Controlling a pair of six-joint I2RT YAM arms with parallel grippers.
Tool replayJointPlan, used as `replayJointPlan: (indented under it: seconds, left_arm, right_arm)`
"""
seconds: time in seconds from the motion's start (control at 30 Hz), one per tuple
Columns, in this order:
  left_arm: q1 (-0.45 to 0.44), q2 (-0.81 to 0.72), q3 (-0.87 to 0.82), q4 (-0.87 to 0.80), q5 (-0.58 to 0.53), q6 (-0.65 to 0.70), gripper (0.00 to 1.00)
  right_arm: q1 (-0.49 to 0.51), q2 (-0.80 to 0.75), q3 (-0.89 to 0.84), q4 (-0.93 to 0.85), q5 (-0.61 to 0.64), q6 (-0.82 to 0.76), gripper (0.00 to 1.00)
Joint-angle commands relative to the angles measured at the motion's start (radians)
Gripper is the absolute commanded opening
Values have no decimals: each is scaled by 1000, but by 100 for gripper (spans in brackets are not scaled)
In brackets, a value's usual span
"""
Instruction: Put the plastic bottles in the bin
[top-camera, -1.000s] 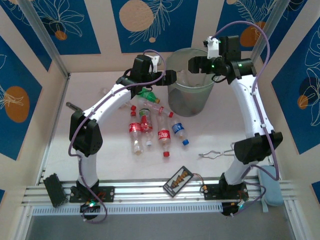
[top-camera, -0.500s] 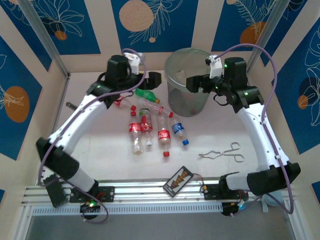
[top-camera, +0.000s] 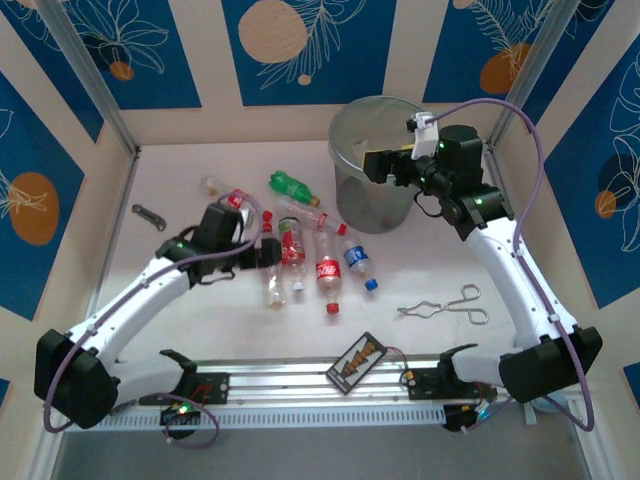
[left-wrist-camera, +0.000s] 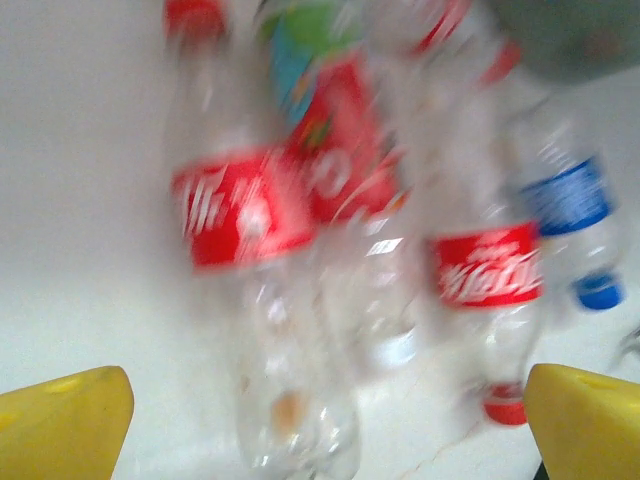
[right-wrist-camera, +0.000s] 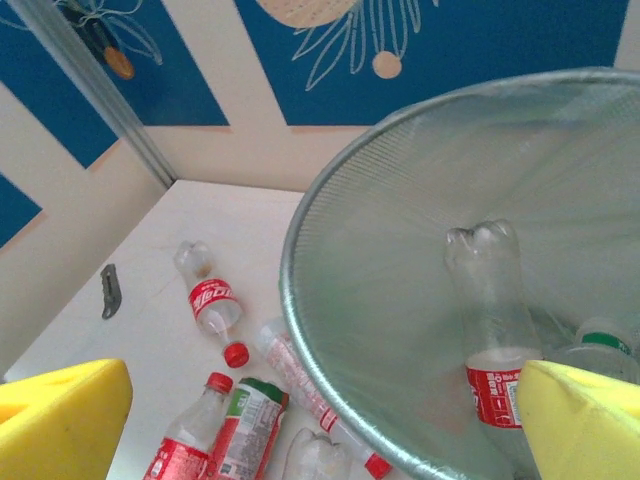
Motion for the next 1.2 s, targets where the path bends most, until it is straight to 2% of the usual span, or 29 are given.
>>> replayJointPlan:
  seconds: [0.0, 0.1, 0.17, 0.3, 0.5, 0.6, 0.73, 1.07, 1.17]
  left_arm:
    - [-8, -36, -103, 67, 60, -156, 96]
    - [-19, -22, -161, 97, 52, -188, 91]
    - [-29, 3, -208, 185, 79, -222, 86]
    - [-49, 84, -266, 310, 100, -258, 85]
    - [-51, 193, -218, 278, 51, -200, 82]
    - [-50, 209, -217, 270, -3, -193, 73]
    - [-50, 235, -213, 255, -9, -180, 66]
    - [-50, 199, -192, 222, 7, -149, 57]
    - [-51, 141, -162, 197, 11, -112, 55]
  right_arm:
    - [-41, 30, 13, -10, 21, 104, 97]
    - [-85, 29, -9, -1, -25, 162, 94]
    - [-99, 36, -5, -13, -35, 178, 93]
    - [-104, 64, 29, -75, -52, 174, 91]
    - [-104, 79, 41, -118, -65, 162, 91]
    - [-104, 77, 34, -119, -65, 160, 91]
    - [-104, 81, 35, -123, -64, 159, 91]
    - [-102, 76, 37, -126, -74, 154, 91]
    - [-101, 63, 43, -118, -126, 139, 91]
